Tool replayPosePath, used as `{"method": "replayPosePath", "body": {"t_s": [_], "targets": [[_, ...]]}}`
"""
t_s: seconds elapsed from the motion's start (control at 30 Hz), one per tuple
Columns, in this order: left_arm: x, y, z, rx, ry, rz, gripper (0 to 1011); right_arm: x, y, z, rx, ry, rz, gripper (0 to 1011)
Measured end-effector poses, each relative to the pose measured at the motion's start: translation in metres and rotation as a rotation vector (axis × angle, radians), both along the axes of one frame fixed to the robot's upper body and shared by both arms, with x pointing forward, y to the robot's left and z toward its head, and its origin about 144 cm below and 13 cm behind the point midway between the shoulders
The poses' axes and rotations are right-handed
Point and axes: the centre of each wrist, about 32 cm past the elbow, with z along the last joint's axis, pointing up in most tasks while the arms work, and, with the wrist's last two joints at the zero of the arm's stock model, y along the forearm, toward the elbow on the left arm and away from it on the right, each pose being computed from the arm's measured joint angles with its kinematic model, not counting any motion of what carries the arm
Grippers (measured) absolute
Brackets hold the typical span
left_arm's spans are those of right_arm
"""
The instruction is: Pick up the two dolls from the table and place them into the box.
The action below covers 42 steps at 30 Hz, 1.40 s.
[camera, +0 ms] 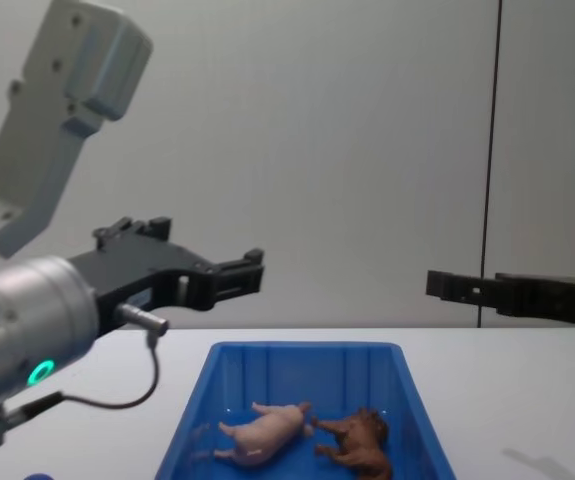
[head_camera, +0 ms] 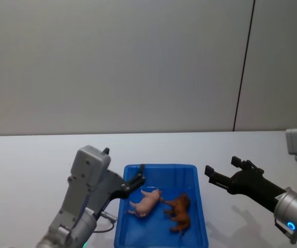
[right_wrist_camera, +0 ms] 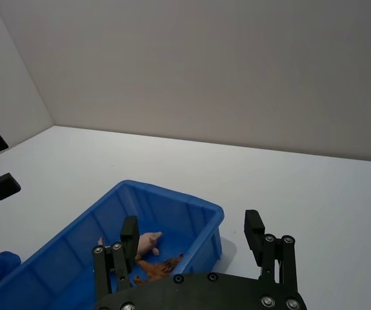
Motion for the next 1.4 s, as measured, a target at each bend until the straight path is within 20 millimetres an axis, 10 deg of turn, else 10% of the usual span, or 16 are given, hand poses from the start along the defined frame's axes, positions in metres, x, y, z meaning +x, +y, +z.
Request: {"method": "replayPosePath", "body": {"t_s": [0.73, 1.4], "targets": [[-0.053, 0.035, -0.036, -0.011, 0.183, 0.214, 1001, -0.004, -0.007, 0.000, -0.004, -0.006, -0.003, 1001], [-0.056, 0.049, -0.069, 0.002, 0.298, 0.245, 1001, -0.005, -0.008, 0.000, -0.005, -0.007, -0.004, 1001]]}}
